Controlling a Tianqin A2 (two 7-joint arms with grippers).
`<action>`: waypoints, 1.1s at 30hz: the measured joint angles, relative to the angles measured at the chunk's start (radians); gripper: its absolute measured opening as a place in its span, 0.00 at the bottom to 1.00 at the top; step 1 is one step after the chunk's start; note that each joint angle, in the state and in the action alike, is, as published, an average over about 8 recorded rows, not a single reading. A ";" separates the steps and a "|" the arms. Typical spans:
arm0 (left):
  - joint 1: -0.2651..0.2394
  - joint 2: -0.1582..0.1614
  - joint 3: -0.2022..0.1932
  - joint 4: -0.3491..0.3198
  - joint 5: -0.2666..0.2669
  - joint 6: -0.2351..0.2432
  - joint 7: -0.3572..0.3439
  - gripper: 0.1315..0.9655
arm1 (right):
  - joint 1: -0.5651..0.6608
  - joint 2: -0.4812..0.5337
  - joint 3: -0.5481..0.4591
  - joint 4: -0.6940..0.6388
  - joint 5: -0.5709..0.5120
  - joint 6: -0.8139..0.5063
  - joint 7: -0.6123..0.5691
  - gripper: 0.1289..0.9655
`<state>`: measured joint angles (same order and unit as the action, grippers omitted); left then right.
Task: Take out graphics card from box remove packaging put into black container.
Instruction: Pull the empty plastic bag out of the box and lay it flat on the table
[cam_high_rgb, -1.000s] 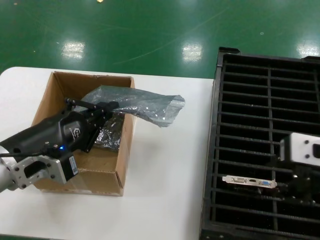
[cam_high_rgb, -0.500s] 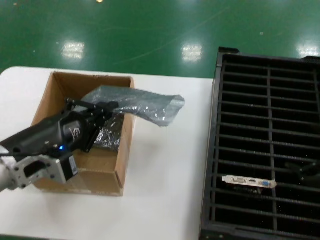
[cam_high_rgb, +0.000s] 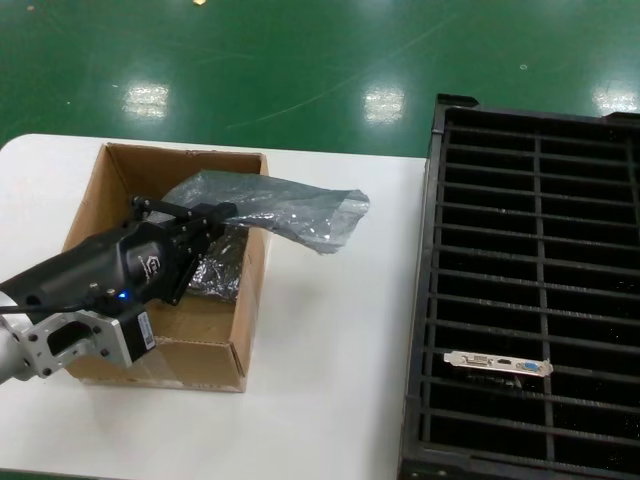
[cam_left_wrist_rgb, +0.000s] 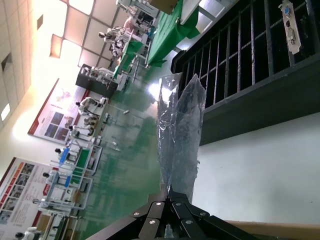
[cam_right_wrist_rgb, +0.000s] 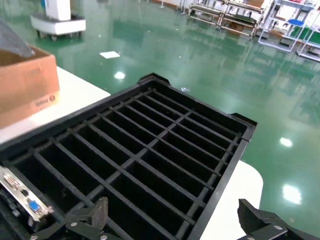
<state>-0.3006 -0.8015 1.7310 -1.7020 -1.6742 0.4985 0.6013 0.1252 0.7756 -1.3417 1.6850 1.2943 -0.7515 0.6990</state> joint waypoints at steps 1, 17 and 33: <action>0.000 0.000 0.000 0.000 0.000 0.000 0.000 0.01 | -0.005 -0.001 0.006 -0.009 0.020 0.002 -0.010 0.83; -0.316 -0.217 0.468 0.028 -0.453 -0.006 -0.611 0.01 | -0.019 -0.002 0.018 -0.032 0.085 -0.002 -0.046 0.99; -0.716 -0.029 0.998 0.409 -0.379 -0.082 -1.378 0.01 | -0.019 -0.002 0.018 -0.032 0.085 -0.002 -0.045 1.00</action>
<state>-1.0164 -0.8302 2.7294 -1.2933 -2.0535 0.4161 -0.7763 0.1067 0.7736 -1.3232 1.6533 1.3792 -0.7537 0.6535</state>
